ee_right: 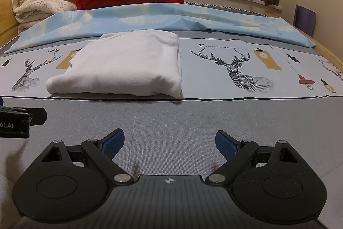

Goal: Fold small clothes

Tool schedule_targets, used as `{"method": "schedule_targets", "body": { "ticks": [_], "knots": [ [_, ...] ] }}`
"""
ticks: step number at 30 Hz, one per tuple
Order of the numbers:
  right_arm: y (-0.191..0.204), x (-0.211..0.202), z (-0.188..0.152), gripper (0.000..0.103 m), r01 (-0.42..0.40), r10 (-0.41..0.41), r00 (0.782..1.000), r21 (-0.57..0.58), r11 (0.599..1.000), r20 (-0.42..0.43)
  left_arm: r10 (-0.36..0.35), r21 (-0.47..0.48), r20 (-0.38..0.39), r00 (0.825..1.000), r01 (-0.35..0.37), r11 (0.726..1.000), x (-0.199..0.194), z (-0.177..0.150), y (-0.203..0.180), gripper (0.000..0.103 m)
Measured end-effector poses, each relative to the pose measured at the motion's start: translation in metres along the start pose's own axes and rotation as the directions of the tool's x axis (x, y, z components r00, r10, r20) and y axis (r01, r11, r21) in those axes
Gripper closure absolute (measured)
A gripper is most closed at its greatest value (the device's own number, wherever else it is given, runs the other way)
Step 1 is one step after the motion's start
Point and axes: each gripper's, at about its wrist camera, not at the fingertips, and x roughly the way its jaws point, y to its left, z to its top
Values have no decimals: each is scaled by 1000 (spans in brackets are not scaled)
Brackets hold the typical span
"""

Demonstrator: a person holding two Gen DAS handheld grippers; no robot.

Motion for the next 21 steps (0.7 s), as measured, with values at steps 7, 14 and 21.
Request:
{"method": "schedule_targets", "body": {
  "ticks": [7, 14, 21],
  "knots": [
    [1, 0, -1, 11, -1, 1, 1000, -2, 1000, 0, 3, -1, -3, 1000, -3, 1000, 1, 0, 0, 0],
    [1, -1, -1, 11, -2, 2, 1000, -4, 1000, 0, 4, 5, -8, 1000, -4, 1000, 2, -1, 0, 0],
    [3, -2, -1, 11, -10, 10, 1000, -8, 1000, -3, -16, -8, -4, 1000, 16, 1000, 1, -1, 0, 0]
  ]
}}
